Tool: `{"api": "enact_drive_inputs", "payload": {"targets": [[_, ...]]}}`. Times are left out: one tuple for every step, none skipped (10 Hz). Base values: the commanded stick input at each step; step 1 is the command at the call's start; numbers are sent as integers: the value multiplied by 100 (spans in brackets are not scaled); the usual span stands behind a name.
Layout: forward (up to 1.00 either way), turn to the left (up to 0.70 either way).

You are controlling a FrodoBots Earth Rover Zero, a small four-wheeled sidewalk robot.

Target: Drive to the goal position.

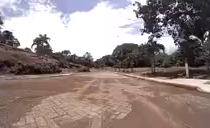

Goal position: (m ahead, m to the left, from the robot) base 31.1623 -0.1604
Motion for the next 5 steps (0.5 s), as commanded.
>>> {"api": "enact_drive_inputs", "payload": {"targets": [[100, 0], [100, 0], [100, 0], [100, 0], [100, 0]]}}
